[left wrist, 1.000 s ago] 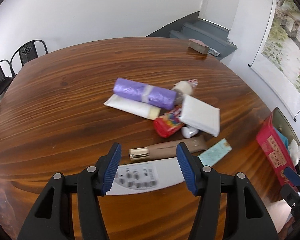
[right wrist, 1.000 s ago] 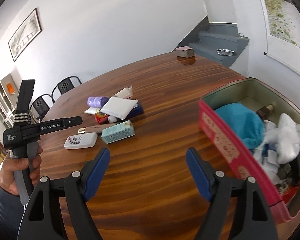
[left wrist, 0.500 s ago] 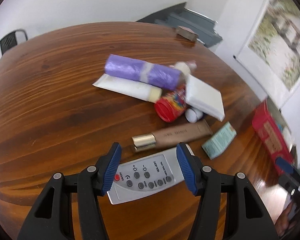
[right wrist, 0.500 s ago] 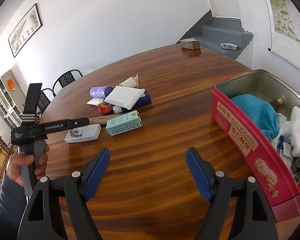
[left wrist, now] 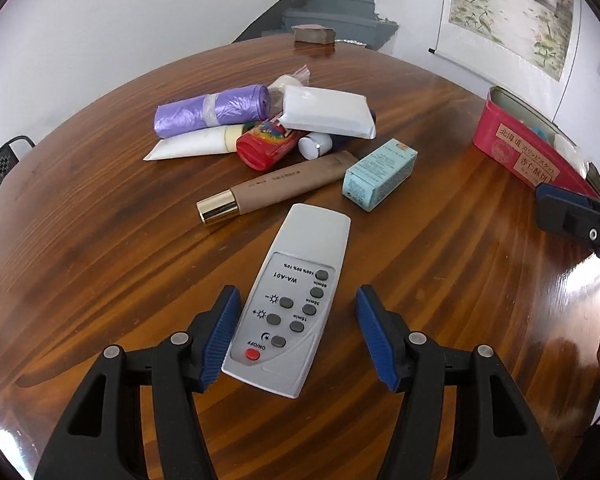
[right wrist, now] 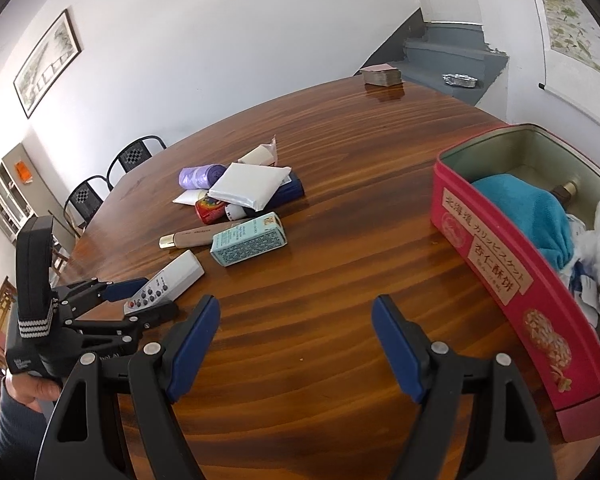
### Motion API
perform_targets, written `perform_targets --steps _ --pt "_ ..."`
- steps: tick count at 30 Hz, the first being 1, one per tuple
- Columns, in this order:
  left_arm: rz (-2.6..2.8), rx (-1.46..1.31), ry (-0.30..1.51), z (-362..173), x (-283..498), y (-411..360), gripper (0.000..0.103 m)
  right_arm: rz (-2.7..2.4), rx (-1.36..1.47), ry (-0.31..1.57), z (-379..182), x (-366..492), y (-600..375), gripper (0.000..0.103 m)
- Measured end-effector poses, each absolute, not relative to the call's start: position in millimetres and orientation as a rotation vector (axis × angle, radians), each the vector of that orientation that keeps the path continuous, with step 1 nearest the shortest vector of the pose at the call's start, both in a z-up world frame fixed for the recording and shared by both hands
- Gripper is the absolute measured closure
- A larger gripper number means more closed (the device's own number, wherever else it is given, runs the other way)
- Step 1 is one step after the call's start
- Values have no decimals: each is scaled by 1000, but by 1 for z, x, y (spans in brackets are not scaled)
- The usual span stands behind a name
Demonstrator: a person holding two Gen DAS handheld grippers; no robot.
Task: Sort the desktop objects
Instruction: 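Grasp the white remote control with the left tool while the right tool grasps the teal box, then carry the remote and teal box to the tin box and release both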
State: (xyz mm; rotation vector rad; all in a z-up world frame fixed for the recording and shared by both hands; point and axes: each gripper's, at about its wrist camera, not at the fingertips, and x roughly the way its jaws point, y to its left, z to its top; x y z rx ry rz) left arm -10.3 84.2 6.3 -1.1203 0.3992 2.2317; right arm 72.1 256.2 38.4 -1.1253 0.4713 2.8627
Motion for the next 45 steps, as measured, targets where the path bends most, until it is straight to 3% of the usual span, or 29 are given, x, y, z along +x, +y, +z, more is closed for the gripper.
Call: perform_targets --steps 3,5,7,31,33,35,45 --pt "2258 -1123 368 6 -15 82 41 2872 -1123 445 40 69 252 21" --pt "2272 -1125 355 7 -15 82 56 2875 -1127 424 40 64 250 21" --pt "2277 -1129 341 7 -16 83 60 2880 -1144 414 40 55 247 21" --pt "2359 -1094 230 30 -14 65 60 2878 -1366 144 9 -46 209 21" --pt "2356 -1100 229 29 -15 65 60 2870 -1364 142 7 -46 210 22" --pt "2355 -1102 227 28 -15 66 60 2871 -1359 151 9 -44 211 32" --pt "2347 -1088 225 32 -9 70 60 2879 -1310 316 20 -21 223 33"
